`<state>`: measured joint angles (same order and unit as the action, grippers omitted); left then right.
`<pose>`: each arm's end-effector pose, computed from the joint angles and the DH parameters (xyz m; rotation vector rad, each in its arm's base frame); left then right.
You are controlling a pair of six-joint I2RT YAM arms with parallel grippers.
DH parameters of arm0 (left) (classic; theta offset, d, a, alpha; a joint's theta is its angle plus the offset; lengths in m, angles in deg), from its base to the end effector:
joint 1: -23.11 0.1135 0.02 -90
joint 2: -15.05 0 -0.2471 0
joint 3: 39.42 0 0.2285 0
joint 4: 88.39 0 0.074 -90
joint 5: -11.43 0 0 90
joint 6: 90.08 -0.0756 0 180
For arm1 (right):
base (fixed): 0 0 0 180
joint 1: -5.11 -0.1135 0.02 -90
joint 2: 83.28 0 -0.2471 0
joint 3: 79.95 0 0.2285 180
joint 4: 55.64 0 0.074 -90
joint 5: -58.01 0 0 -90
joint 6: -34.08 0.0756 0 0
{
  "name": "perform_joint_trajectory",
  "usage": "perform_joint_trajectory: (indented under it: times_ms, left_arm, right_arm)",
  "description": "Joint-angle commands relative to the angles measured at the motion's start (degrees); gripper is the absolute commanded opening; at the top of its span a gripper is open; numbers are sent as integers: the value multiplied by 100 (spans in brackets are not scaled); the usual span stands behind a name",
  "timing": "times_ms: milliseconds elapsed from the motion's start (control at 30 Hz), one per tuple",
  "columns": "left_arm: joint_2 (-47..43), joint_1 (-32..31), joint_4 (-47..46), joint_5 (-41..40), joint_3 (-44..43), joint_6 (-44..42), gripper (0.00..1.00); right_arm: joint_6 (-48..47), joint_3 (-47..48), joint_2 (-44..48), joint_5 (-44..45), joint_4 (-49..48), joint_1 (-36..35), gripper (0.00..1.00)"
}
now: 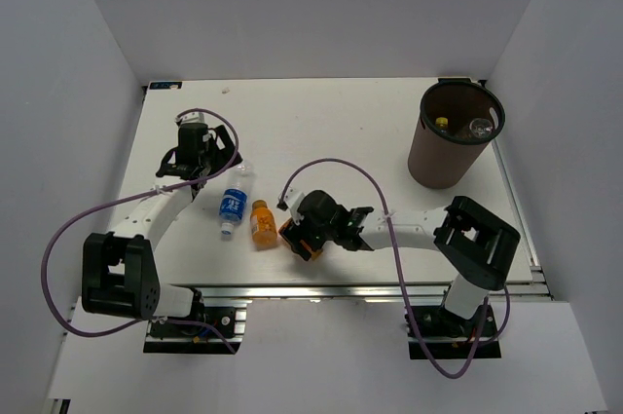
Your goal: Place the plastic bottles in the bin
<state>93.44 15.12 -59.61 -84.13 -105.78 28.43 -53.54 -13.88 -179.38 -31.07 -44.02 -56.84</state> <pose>0.3048 -0.0354 0.2104 -0.4576 2.2427 -0.2225 0.1684 0.3135 0.1454 -1.1661 2.0546 0.5485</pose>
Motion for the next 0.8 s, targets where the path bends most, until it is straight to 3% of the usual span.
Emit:
perform_joint_trajectory:
  times_ms: [0, 33, 67, 100, 367, 600, 767]
  left_arm:
    - [-254, -19, 59, -85, -195, 5, 98]
    - [-271, -19, 68, -103, -195, 5, 98]
    - [-272, -19, 76, -120, -204, 5, 98]
    - [-280, -19, 102, -164, -204, 5, 98]
    - [-272, -19, 94, -164, -204, -12, 98]
    - [-342, -19, 155, -182, -204, -30, 98]
    - [-360, -19, 164, -191, -204, -47, 98]
  right_arm:
    - [193, 180, 38, 721, -545, -45, 74]
    - [368, 171, 73, 933, -528, -45, 65]
    - [500, 162, 125, 1249, -467, -45, 47]
    - [614, 145, 274, 1765, -458, -19, 44]
    - [608, 127, 1338, 2446, -142, 640, 33]
    - [213, 627, 2593, 2113, -202, 2483, 30]
    - [-202, 1162, 2921, 2377, -563, 3660, 32]
